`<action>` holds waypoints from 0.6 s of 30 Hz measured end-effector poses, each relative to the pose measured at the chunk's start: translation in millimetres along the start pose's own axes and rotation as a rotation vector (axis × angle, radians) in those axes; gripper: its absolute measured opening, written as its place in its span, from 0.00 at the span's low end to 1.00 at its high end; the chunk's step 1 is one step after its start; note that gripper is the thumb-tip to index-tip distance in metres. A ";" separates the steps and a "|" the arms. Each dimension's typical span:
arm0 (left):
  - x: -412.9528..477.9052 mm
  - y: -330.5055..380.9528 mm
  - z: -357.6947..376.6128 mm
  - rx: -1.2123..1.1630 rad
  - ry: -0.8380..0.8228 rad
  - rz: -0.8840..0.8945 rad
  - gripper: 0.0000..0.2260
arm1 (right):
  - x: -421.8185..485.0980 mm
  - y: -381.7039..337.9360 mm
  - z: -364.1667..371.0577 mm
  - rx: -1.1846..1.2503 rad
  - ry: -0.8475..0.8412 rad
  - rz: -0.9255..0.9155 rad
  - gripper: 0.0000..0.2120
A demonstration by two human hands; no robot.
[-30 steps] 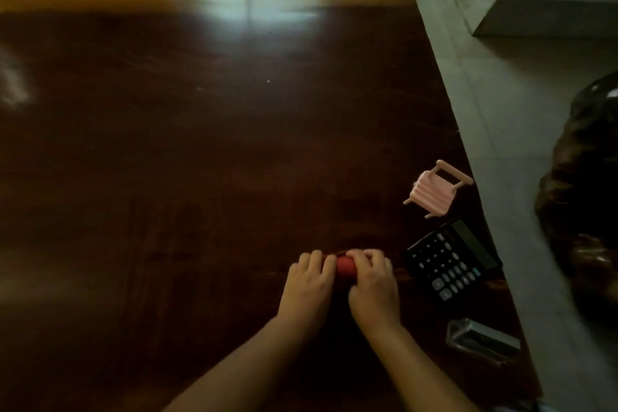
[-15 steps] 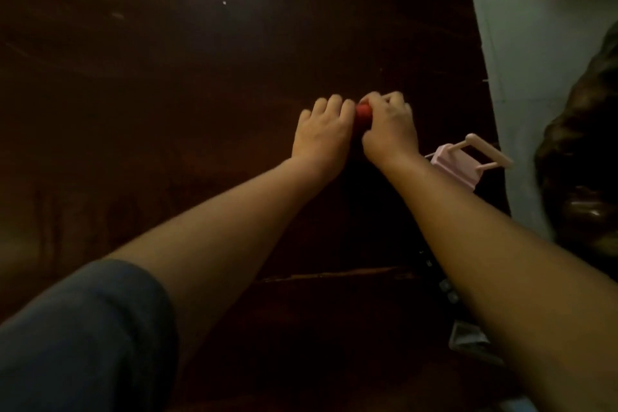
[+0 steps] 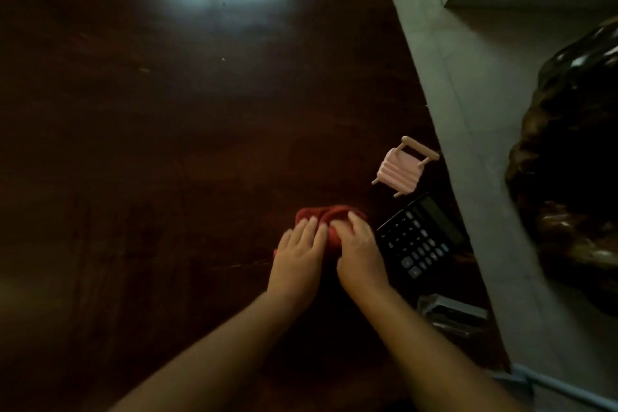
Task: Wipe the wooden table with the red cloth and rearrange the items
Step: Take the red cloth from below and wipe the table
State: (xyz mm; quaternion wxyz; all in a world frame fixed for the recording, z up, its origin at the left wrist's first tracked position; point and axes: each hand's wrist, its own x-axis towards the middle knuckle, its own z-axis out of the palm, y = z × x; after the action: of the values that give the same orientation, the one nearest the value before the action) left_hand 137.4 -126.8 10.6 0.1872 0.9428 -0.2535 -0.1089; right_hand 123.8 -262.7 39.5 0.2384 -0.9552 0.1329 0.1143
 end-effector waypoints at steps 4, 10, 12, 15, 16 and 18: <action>-75.5 30.7 21.2 0.024 -0.085 -0.031 0.33 | -83.3 22.2 17.3 0.010 -0.004 -0.005 0.31; -160.4 78.9 40.9 -0.005 -0.232 -0.102 0.36 | -179.4 45.4 24.2 -0.004 -0.091 0.039 0.29; -179.8 89.7 44.6 -0.012 -0.289 -0.117 0.34 | -202.9 50.2 25.0 -0.016 -0.150 0.049 0.30; -200.3 95.2 38.7 0.009 -0.358 -0.123 0.32 | -225.7 49.0 22.9 -0.014 -0.200 0.043 0.32; -205.3 94.9 34.5 0.013 -0.369 -0.123 0.32 | -230.6 45.9 22.9 -0.023 -0.203 0.040 0.32; -212.7 90.9 25.9 0.007 -0.340 -0.128 0.32 | -236.9 38.0 25.1 -0.038 -0.201 0.038 0.32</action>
State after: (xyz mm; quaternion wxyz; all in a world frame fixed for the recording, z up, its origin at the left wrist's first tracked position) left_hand -90.5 -97.1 47.7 0.1312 0.9257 -0.2213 -0.2774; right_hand -114.2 -235.6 68.5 0.2300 -0.9406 0.1241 0.2166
